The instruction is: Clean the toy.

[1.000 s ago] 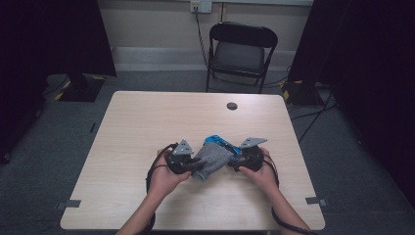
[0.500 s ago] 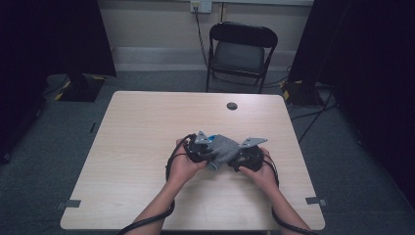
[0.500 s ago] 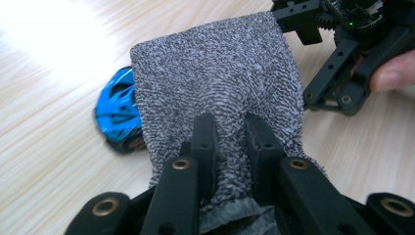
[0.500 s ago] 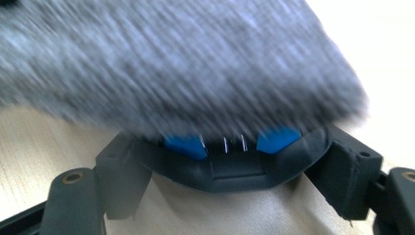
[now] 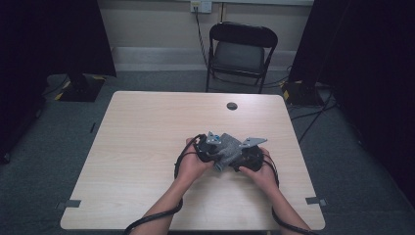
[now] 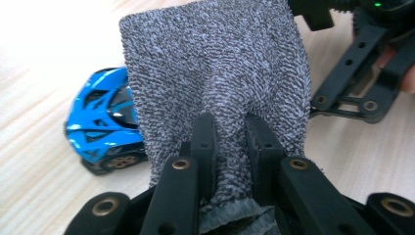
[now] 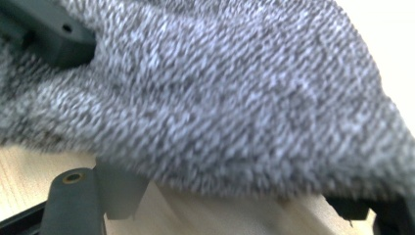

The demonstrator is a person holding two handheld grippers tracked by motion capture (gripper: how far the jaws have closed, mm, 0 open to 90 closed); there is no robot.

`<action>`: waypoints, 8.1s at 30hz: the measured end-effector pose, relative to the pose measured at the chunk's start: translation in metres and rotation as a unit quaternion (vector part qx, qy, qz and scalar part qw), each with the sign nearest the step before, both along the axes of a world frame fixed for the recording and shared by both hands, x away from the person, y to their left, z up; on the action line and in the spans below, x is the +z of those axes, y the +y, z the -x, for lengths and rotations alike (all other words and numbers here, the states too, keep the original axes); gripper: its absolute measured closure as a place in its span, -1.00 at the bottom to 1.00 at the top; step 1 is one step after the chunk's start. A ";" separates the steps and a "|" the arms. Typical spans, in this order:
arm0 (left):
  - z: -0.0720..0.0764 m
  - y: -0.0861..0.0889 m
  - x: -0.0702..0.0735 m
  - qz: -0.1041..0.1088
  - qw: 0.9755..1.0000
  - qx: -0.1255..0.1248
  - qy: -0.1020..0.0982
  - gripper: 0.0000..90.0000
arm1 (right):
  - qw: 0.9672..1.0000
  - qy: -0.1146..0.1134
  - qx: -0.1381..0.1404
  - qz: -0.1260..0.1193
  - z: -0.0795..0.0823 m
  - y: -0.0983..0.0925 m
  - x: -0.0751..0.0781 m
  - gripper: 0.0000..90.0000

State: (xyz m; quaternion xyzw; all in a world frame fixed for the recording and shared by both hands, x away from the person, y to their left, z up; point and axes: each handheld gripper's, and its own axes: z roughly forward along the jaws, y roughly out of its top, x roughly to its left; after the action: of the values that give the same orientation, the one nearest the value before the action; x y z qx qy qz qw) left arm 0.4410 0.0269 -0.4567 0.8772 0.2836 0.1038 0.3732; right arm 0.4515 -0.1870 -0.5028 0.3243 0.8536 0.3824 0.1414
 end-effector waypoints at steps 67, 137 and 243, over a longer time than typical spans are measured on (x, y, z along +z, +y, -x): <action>-0.049 0.096 -0.010 -0.027 0.988 0.148 0.026 0.70 | 1.000 0.000 0.000 0.000 0.000 0.000 0.000 -0.48; -0.020 0.006 0.005 -0.024 1.000 0.017 -0.010 0.69 | 1.000 0.000 0.000 0.000 0.000 0.000 0.000 -0.48; 0.007 0.010 0.018 0.016 1.000 -0.014 -0.023 0.69 | 1.000 0.000 0.000 0.000 0.000 0.000 0.000 -0.48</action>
State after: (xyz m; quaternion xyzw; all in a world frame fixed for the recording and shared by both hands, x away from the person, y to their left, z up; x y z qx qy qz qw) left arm 0.4344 0.0370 -0.4387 0.8725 0.2640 0.1138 0.3950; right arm 0.4514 -0.1869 -0.5028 0.3241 0.8535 0.3826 0.1416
